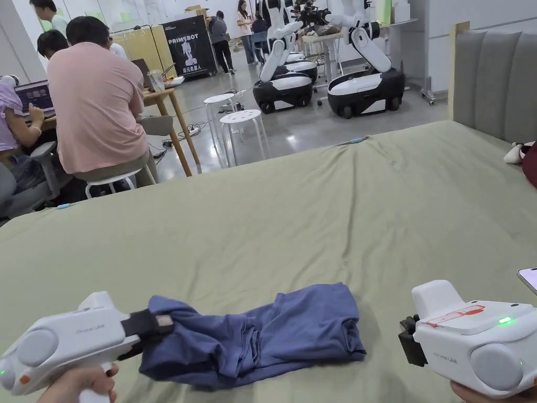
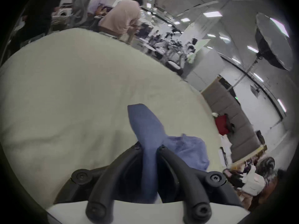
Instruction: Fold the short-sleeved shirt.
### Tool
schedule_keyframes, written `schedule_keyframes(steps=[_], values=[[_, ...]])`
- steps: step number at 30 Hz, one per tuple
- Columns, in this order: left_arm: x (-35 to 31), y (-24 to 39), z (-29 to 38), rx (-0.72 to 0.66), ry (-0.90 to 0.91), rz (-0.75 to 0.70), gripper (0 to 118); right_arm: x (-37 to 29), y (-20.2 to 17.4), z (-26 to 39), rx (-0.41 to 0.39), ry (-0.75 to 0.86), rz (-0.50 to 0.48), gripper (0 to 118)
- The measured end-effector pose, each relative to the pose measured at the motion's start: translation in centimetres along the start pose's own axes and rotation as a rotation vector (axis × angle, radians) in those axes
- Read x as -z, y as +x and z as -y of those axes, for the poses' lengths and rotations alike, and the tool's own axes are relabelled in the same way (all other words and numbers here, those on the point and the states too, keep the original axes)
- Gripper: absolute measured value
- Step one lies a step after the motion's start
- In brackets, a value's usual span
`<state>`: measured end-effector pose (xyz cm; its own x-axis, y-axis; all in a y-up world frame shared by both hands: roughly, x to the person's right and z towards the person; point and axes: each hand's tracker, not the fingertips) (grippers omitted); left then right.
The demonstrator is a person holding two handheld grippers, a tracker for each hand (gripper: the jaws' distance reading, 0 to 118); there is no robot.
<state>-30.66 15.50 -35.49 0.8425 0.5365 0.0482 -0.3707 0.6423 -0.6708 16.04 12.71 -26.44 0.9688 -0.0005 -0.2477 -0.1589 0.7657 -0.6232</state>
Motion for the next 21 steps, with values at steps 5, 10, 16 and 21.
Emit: schedule_keyframes(steps=[5,10,16,21], values=[[4.3,8.1,0.4,0.095,-0.048,0.086,11,-0.4,0.2,0.9,0.031,0.005,-0.019,0],[11.1,13.2,2.3,0.106,-0.142,0.125,11,-1.7,1.3,1.5,0.05,0.007,-0.01,0],[17.8,16.4,5.6,0.177,-0.275,0.068,13,-3.2,3.8,2.1,0.086,0.019,0.045,0],[18.3,15.4,6.2,0.041,-0.238,0.174,86,-4.1,5.6,3.3,0.135,0.022,0.066,0]])
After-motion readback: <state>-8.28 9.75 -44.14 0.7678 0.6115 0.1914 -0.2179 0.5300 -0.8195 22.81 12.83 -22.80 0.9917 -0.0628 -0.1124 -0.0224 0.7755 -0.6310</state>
